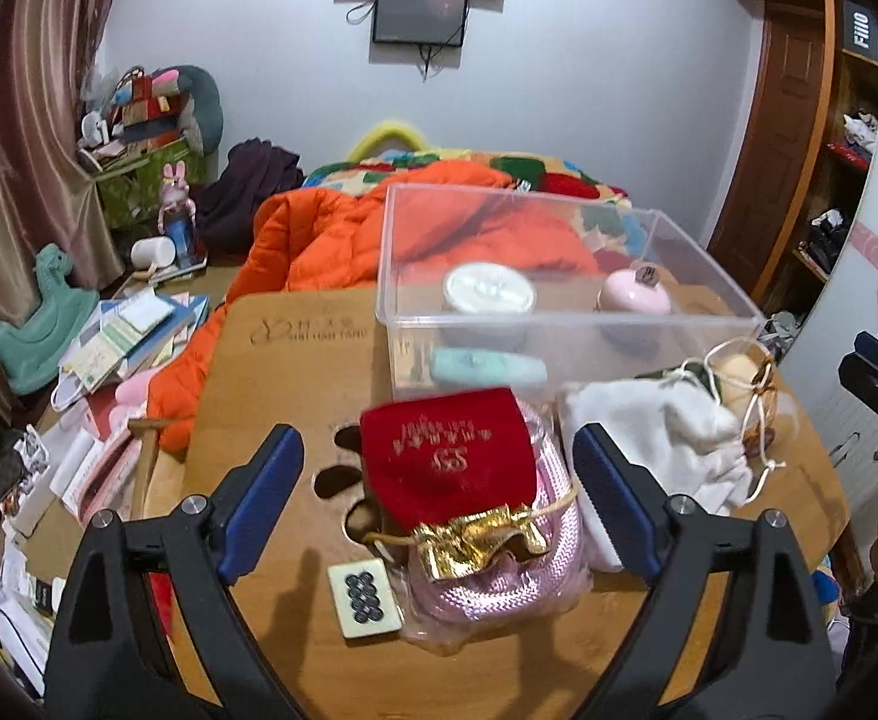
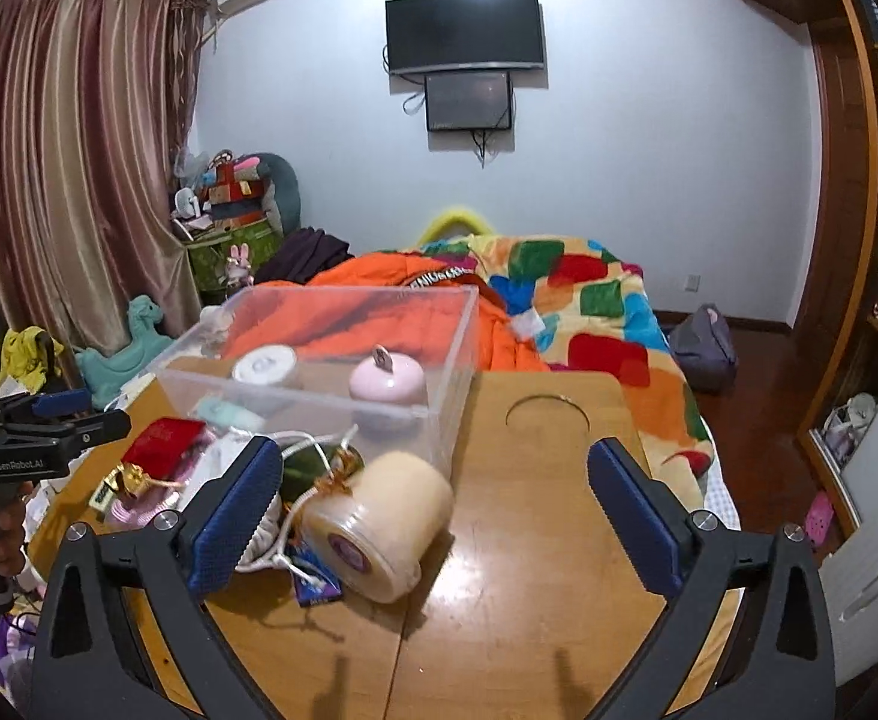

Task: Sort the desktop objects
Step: 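Grasp the red pouch with the left tool while the right grasps the cream jar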

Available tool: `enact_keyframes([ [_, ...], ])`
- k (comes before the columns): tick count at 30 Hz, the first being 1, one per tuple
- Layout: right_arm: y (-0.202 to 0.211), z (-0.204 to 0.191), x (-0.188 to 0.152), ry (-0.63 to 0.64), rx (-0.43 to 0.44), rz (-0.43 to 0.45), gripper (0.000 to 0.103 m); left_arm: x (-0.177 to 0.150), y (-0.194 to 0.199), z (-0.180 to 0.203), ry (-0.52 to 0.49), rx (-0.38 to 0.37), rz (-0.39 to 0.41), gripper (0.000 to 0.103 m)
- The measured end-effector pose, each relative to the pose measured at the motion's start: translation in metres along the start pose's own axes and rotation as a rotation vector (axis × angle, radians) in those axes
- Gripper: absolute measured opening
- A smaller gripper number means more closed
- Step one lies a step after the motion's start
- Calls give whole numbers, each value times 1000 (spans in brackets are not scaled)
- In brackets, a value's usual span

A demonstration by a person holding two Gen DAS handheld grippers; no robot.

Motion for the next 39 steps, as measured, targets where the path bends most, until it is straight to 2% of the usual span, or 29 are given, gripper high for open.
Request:
enact_keyframes([
  [7,-23,11,-30,-46,21,-104,101,-13,-7,5,-8,19,-24,92],
  [14,-36,13,-44,-102,82,-157,101,-24,-19,0,20,33,-61,92],
  [20,-56,8,-54,-144,98,-212,101,-26,-35,-2,46,28,-90,92],
  [26,-74,-6,-55,-33,96,-225,101,-24,-46,-1,48,30,-108,92],
  [32,-92,-5,-52,-4,168,-268,102,-21,-51,2,8,24,-109,92],
  [35,-97,-5,-54,-23,204,-286,99,-22,-49,3,7,21,-92,89],
  [37,-94,-7,-55,-33,241,-287,92,-23,-48,1,31,-9,-93,76],
  [39,-89,-9,-55,-42,271,-282,76,-24,-46,1,52,-27,-92,71],
])
Point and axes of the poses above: each gripper's, at about its wrist camera, not at the fingertips, and y roughly against the way its jaws point, z to its right, x to its top, the point moved 2 cm from there along -y, roughly the way its jaws point, and after that the axes turned 13 degrees about z, right-handed, at the moved point
